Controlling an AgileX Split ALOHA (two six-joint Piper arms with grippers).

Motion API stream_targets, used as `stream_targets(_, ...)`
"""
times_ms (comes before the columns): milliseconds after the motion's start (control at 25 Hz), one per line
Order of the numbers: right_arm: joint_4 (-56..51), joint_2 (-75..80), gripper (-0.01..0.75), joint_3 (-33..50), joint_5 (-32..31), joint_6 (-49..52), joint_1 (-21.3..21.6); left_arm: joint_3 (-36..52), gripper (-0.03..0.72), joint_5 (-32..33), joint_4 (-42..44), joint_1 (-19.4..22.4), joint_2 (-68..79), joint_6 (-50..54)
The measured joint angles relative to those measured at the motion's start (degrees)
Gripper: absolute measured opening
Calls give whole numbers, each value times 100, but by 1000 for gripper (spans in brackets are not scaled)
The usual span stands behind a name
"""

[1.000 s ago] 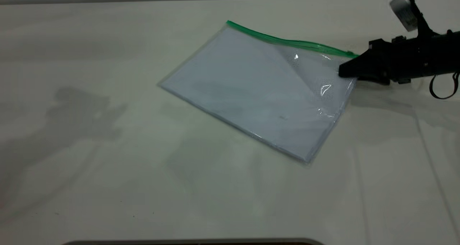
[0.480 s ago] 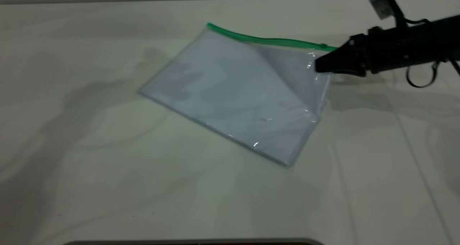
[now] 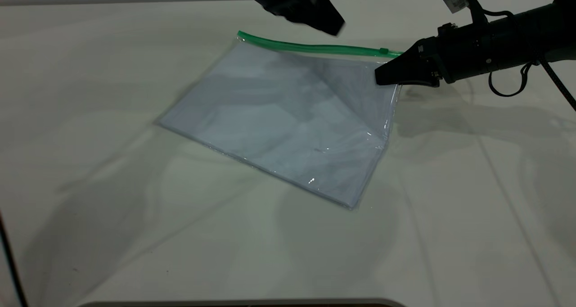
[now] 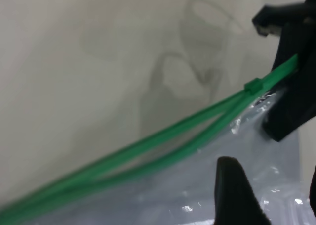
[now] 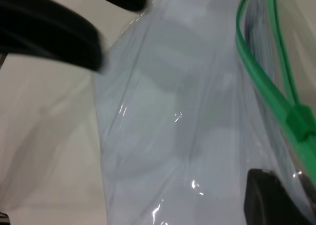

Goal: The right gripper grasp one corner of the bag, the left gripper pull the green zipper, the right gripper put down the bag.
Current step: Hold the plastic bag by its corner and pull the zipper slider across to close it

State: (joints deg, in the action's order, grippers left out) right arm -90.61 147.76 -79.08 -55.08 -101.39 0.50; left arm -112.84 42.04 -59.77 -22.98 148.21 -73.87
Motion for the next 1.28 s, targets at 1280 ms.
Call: stream_targets(1280, 63, 0, 36, -6, -27, 21, 0, -1480, 426, -260, -560, -511, 1101, -278)
